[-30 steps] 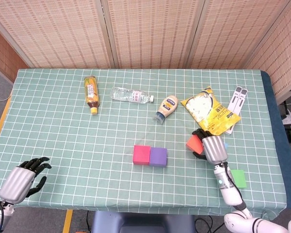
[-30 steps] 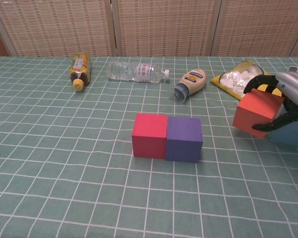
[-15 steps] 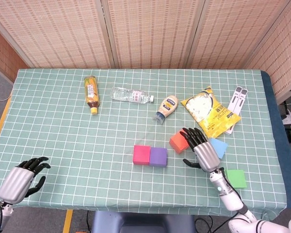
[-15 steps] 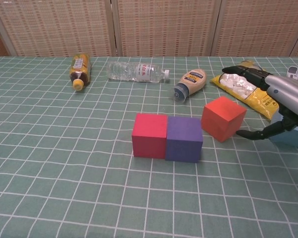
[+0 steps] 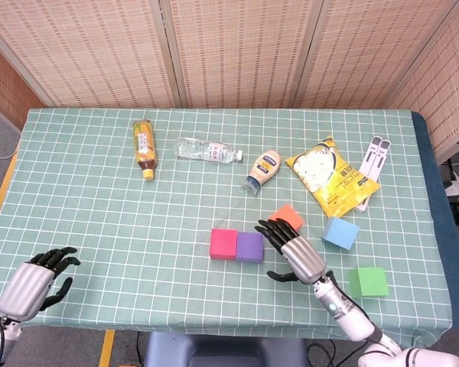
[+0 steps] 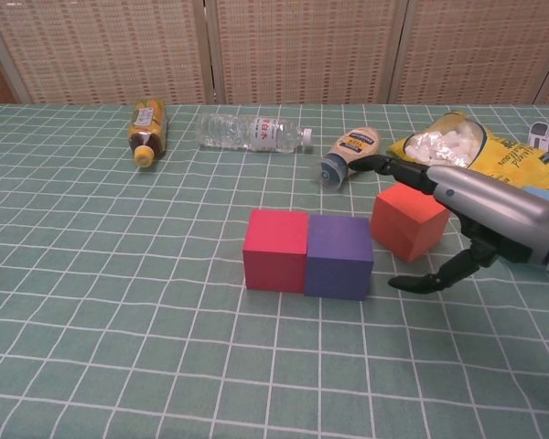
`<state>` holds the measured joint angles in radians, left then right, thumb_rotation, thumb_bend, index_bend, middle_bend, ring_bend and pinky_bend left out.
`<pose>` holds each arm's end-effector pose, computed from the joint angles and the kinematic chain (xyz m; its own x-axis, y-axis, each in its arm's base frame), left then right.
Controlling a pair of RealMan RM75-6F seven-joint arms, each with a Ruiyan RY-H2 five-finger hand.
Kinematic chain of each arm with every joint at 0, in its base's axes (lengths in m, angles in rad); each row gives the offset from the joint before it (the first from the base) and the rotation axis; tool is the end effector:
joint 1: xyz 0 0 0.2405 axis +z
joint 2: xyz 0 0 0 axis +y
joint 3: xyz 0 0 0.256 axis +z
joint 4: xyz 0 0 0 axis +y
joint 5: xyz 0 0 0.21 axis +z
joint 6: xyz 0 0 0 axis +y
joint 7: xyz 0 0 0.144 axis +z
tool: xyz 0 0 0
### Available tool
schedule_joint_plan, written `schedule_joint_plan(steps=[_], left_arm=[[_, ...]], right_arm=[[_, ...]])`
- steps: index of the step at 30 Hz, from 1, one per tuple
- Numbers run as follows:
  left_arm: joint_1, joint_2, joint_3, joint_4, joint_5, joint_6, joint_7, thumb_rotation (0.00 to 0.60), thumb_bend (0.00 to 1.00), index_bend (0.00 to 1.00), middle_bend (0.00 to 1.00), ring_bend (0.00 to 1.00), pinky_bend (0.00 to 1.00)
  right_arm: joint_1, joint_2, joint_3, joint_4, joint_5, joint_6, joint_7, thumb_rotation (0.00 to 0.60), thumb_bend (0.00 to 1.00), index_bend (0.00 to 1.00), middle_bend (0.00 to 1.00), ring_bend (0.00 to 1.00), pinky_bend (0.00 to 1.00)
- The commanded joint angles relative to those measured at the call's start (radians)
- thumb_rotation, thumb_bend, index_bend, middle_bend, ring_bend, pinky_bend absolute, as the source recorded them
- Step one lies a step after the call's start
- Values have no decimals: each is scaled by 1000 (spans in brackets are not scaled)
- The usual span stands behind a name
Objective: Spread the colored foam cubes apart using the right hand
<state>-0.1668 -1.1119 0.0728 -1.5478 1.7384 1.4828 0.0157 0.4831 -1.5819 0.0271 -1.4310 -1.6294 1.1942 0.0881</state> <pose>-0.2907 0.1755 0.1368 0.5036 0.0736 0.8608 0.8312 -0.3128 -0.4596 -0.1844 -0.2556 -0.0204 0.2074 -0.2815 0.9369 -0.8729 -0.4855 0.0474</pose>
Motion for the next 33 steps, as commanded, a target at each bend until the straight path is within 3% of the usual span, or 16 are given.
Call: schedule_joint_plan(steps=[1, 9, 14, 17, 33], left_arm=[[1, 1, 0, 1, 0, 3, -3, 600, 473, 385, 253, 288, 451], [2, 4, -2, 5, 1, 10, -13, 600, 474, 385, 253, 288, 451], [4, 4, -1, 6, 5, 15, -14, 600, 474, 385, 253, 288, 451], [4, 4, -1, 7, 3, 13, -15, 600, 474, 385, 253, 288, 451], [3, 3, -2, 6, 6, 13, -12, 600, 474, 385, 253, 288, 452]], right_arm=[[37, -37, 32, 8, 52, -58, -47, 600, 78, 10, 18, 0, 28], [70, -118, 57, 53, 96, -101, -125, 600, 78, 56, 70, 57, 48], [71, -157, 56, 98, 91, -78, -150, 600, 78, 99, 151, 126, 188], [69, -169, 53, 121, 94, -71, -170, 600, 78, 151, 195, 199, 339], [40, -201, 40, 204, 68, 22, -169, 600, 77, 310, 424, 525, 669]])
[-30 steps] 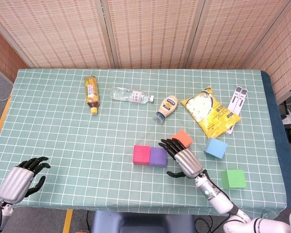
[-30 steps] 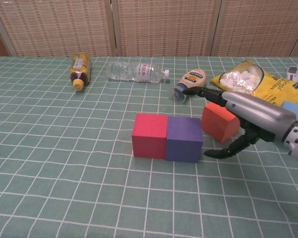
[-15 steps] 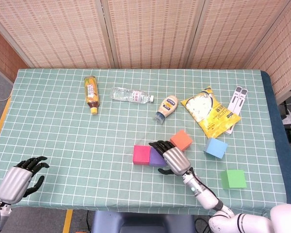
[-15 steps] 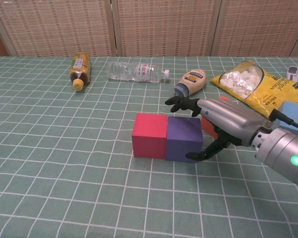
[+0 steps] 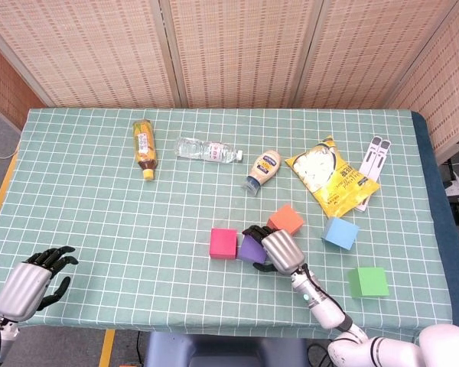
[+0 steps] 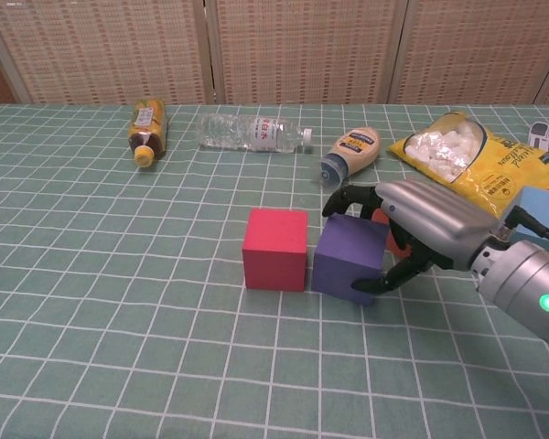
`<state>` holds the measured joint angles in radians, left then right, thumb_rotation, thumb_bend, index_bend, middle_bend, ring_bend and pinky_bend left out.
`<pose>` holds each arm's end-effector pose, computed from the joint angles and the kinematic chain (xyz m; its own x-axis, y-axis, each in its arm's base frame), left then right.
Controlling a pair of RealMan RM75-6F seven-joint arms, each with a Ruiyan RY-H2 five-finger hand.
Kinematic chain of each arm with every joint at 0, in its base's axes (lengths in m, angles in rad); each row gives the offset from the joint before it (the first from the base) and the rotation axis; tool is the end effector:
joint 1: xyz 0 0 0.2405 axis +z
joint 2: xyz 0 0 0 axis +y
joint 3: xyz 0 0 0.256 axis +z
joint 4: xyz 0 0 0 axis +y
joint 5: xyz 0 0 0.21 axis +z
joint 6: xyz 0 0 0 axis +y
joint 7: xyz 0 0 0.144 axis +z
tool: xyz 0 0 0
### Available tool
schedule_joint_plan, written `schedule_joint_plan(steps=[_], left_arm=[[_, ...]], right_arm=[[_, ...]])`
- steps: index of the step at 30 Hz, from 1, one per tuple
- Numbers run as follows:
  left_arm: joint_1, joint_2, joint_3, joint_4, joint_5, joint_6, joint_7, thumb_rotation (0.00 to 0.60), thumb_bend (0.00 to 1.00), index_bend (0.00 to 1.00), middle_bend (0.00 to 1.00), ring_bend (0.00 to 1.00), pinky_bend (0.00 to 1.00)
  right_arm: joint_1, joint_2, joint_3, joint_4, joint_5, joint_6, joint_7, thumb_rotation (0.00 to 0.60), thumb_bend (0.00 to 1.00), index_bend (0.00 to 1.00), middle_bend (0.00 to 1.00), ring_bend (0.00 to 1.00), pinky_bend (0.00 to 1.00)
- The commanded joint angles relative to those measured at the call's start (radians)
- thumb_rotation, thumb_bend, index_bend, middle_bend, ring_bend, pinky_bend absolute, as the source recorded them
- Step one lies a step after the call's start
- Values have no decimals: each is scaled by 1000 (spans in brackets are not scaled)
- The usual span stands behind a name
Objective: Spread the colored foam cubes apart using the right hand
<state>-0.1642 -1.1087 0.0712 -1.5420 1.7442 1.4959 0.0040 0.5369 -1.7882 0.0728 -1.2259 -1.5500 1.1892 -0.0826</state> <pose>-0.2909 0.1752 0.1397 0.4985 0.0631 0.8646 0.8320 -0.3149 -0.4568 -0.1705 -0.2775 -0.0657 0.3189 -0.1713 0.9322 -0.8515 -0.4838 0.2024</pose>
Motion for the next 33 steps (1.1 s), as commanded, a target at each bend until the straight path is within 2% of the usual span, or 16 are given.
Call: schedule_joint_plan(steps=[1, 9, 14, 18, 20, 23, 28, 30, 33], left_arm=[[0, 0, 0, 1, 0, 1, -1, 600, 474, 385, 253, 288, 452], [2, 0, 0, -1, 2, 6, -2, 600, 474, 385, 253, 288, 452], [0, -2, 3, -3, 6, 0, 9, 600, 474, 385, 253, 288, 452], [-1, -3, 3, -5, 3, -8, 15, 600, 474, 385, 253, 288, 451], [-2, -4, 2, -5, 1, -10, 16, 600, 474, 385, 253, 288, 452], [-2, -3, 3, -7, 0, -11, 16, 600, 474, 385, 253, 288, 452], [0, -1, 3, -6, 2, -3, 11, 600, 474, 385, 253, 288, 452], [1, 0, 2, -5, 0, -2, 9, 600, 474, 385, 253, 288, 452], [1, -1, 1, -4, -2, -3, 8, 600, 474, 385, 253, 288, 452]], right_arm=[[-21, 13, -9, -9, -14, 38, -7, 600, 78, 316, 431, 529, 674], [-136, 186, -87, -234, 9, 112, -171, 600, 78, 319, 432, 529, 674], [-169, 269, -140, -286, -41, 138, -112, 600, 78, 319, 432, 522, 673], [-179, 300, -161, -290, -79, 149, -82, 600, 77, 303, 429, 456, 621], [-179, 309, -168, -287, -96, 150, -57, 600, 77, 265, 393, 379, 555], [-183, 309, -170, -276, -112, 155, -24, 600, 74, 190, 283, 254, 448], [-186, 332, -190, -288, -129, 141, 25, 600, 58, 29, 62, 35, 284], [-189, 350, -197, -301, -141, 144, 33, 600, 56, 1, 8, 1, 247], [-199, 378, -206, -325, -156, 161, 51, 600, 55, 0, 0, 0, 216]])
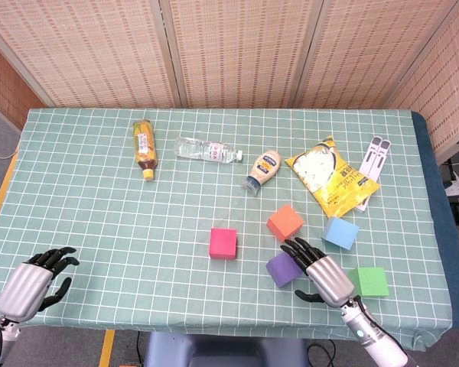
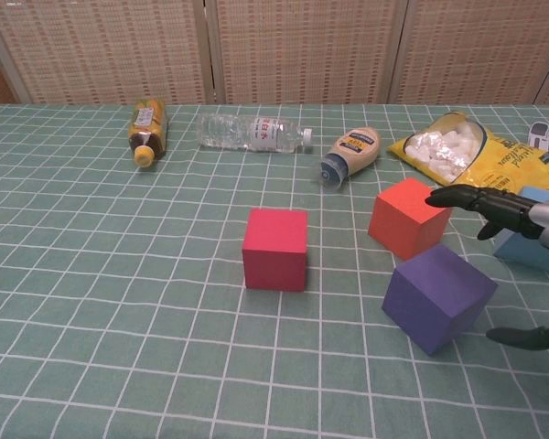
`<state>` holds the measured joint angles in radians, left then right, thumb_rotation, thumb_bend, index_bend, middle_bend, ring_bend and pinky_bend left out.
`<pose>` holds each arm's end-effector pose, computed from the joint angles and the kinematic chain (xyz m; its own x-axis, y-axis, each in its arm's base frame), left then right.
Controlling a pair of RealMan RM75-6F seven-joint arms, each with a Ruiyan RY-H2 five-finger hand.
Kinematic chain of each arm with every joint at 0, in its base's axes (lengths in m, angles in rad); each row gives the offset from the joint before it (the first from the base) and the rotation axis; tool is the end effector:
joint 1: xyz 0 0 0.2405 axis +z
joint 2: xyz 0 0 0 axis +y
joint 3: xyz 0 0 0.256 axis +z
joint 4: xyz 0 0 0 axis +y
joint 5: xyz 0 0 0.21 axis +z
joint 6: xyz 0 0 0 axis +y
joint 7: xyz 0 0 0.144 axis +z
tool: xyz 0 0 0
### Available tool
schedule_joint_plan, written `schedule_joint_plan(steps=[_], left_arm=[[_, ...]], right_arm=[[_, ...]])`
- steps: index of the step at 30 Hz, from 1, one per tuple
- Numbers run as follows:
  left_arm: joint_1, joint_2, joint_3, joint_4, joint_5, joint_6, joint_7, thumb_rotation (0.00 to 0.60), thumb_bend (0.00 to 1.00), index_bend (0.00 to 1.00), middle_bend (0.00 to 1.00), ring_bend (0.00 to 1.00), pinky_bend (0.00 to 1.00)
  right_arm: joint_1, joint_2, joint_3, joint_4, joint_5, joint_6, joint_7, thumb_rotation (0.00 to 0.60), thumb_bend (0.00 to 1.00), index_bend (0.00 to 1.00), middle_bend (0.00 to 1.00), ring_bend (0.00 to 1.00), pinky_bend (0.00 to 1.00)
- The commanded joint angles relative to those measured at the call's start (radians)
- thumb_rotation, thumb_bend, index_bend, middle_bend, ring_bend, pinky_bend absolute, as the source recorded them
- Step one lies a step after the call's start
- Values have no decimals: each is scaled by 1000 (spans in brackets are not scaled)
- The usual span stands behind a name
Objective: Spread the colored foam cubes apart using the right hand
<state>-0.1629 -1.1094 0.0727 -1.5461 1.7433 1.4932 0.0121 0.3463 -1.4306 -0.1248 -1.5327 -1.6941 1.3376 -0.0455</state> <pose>-0.2906 0.1744 0.1387 0.5018 0.0659 0.8625 0.8310 -0.3137 -0.4595 -0.2286 -0.1969 0.0185 0.3417 -0.2406 0.9085 -0.8631 -0.4629 0.2021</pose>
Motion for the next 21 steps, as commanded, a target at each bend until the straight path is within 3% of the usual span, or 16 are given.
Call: schedule_joint_plan(steps=[1, 6, 11, 15, 21], left_arm=[[0, 0, -1, 0, -1, 0, 0, 600, 474, 385, 253, 288, 452], [-1, 0, 0, 3, 1, 1, -5, 600, 474, 385, 254, 288, 452], [-4, -2, -3, 8, -9, -10, -8, 600, 474, 385, 254, 288, 452], [-6, -5, -7, 7, -22, -22, 7, 600, 474, 385, 254, 288, 452], [-9, -15, -6, 3, -19, -30, 40, 600, 474, 385, 254, 288, 452]], right_arm=[[-13, 30, -7, -23, -17, 24, 15, 600, 55, 0, 0, 0, 202], [-78, 61, 39, -34, 25, 133, -47, 600, 55, 0, 0, 0, 178], [-191, -23, 136, 110, 121, 318, -231, 600, 55, 0, 0, 0, 134], [-235, -18, 148, 140, 185, 318, -198, 600, 55, 0, 0, 0, 67], [-245, 80, 149, 51, 194, 278, -121, 600, 55, 0, 0, 0, 55]])
